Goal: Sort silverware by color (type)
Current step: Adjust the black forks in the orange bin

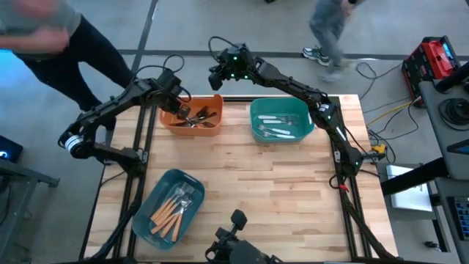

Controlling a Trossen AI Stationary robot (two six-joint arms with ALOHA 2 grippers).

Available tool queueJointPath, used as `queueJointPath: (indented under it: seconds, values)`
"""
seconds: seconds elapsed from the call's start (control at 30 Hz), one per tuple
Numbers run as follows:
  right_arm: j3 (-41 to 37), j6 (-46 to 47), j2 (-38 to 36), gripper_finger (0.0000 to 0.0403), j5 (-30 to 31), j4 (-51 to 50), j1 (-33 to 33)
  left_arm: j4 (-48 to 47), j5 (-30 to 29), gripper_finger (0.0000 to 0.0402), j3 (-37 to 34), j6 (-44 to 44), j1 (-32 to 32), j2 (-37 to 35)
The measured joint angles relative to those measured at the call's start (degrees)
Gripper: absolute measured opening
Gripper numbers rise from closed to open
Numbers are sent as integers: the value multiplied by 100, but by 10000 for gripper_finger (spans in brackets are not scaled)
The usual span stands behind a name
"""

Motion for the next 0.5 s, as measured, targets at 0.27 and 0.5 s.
queueJointPath:
  seconds: [0.27, 0.5]
  values:
    - [0, 115, 74, 9, 0, 18, 5, -49, 16, 0, -651, 93, 31, -615]
    - [0, 189, 74, 9, -280, 53, 27, 1042, 554, 0, -1123, 231, 37, -911]
